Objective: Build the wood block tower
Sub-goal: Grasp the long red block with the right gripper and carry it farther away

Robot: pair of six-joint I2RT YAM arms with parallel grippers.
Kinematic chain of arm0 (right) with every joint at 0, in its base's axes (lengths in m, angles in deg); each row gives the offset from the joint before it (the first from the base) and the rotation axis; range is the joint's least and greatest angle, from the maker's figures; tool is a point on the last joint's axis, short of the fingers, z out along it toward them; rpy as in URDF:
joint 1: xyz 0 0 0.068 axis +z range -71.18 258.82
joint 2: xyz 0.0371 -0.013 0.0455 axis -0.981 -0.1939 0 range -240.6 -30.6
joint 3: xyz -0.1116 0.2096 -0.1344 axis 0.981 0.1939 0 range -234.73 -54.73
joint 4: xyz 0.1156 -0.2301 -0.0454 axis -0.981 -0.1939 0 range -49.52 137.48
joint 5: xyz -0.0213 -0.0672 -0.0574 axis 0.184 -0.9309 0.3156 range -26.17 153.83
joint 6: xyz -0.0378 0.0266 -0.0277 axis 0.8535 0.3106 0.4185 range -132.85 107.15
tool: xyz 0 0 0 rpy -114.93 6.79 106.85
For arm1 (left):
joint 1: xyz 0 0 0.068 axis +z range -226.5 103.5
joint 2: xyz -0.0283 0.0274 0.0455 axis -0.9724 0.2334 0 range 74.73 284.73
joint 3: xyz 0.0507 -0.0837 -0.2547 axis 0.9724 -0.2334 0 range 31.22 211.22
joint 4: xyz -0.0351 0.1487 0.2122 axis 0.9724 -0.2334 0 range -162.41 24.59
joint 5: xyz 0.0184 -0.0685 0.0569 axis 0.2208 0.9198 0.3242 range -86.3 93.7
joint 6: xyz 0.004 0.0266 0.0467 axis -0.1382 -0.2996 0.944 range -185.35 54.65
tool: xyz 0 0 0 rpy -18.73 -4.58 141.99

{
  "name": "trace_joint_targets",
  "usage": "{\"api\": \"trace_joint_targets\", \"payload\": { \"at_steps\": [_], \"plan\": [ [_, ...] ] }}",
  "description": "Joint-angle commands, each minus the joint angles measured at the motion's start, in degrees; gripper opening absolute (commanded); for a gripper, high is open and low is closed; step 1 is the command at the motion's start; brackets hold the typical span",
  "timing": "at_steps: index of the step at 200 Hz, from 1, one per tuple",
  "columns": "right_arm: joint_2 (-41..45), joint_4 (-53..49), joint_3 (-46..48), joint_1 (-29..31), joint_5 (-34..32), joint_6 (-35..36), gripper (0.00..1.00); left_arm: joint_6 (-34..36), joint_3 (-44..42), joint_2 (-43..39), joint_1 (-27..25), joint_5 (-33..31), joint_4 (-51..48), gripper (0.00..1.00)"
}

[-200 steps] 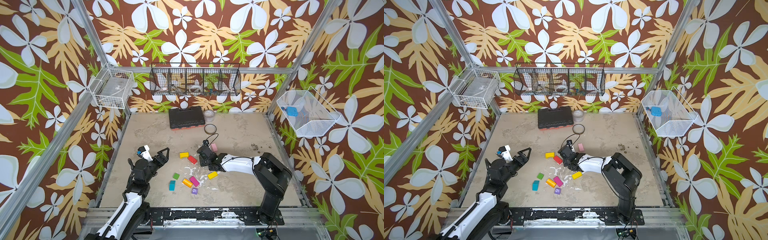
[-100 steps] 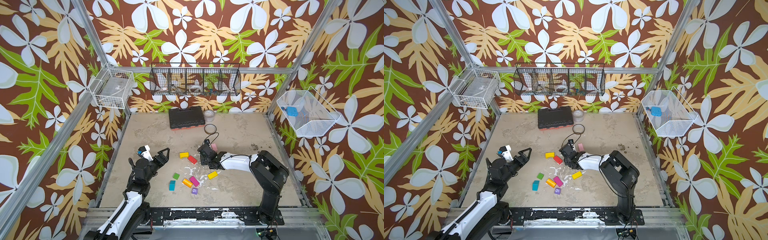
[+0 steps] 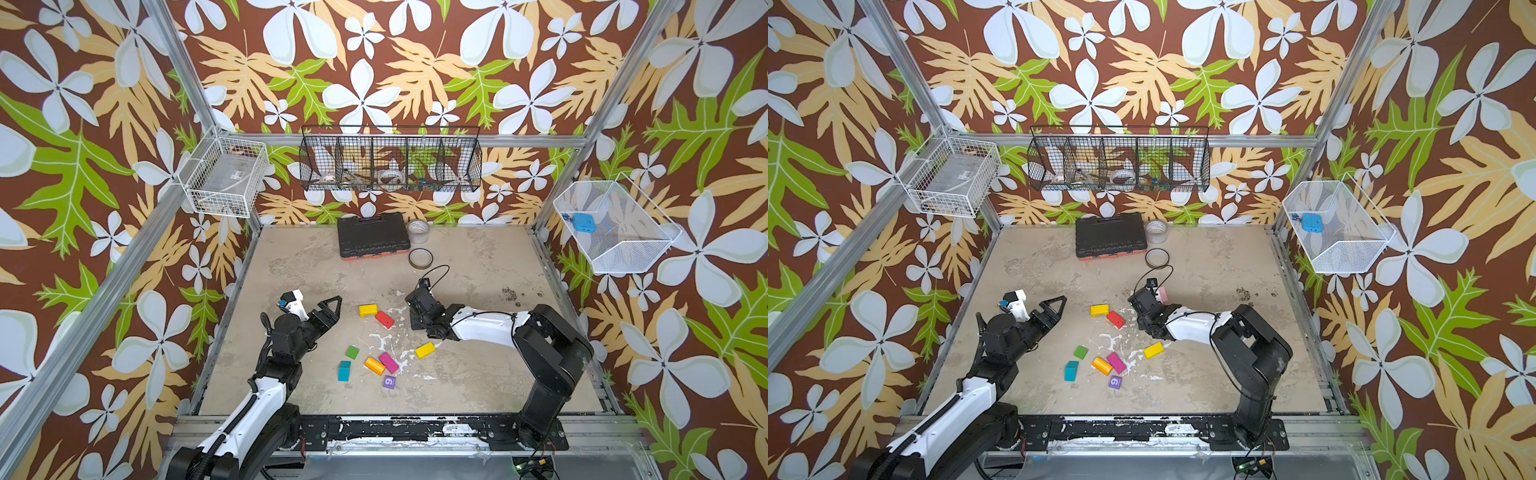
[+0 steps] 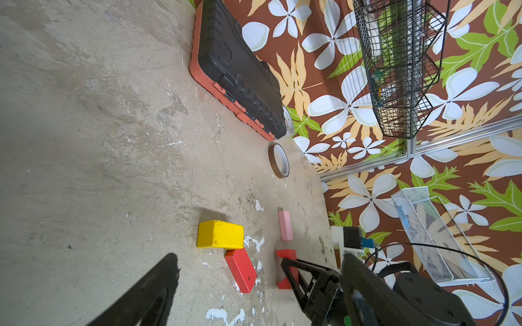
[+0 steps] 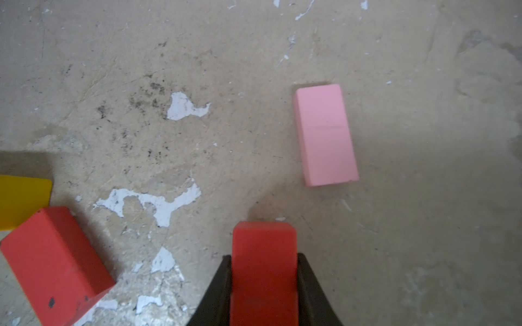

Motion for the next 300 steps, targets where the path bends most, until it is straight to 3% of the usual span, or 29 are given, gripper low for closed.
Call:
{"api": "trace_joint_targets", "payload": {
  "at_steps": [1,96,123,214,300],
  "plan": [
    [2.38,1.37,2.28,-1.23,-2.6,-1.0,0.24,0.38,0.66,0.64,-0.41,0.59,2.11,0.9],
    [9.86,0.31,10.38,-12.61,-5.02,2.43,0.23,0.96,1.7,2.21,-0.95,0.57,1.56,0.89],
    [8.86,1.94,11.35,-16.66,0.08,3.78,0.2,1.0,1.77,2.19,-1.06,0.57,1.55,0.89],
    [7.74,2.03,10.49,-17.22,0.78,4.37,0.2,0.82,2.17,2.71,-1.1,1.09,1.32,0.89],
    [7.05,1.98,10.17,-17.31,1.07,4.22,0.47,0.83,2.34,3.49,-1.12,1.18,1.29,0.89]
  ]
}}
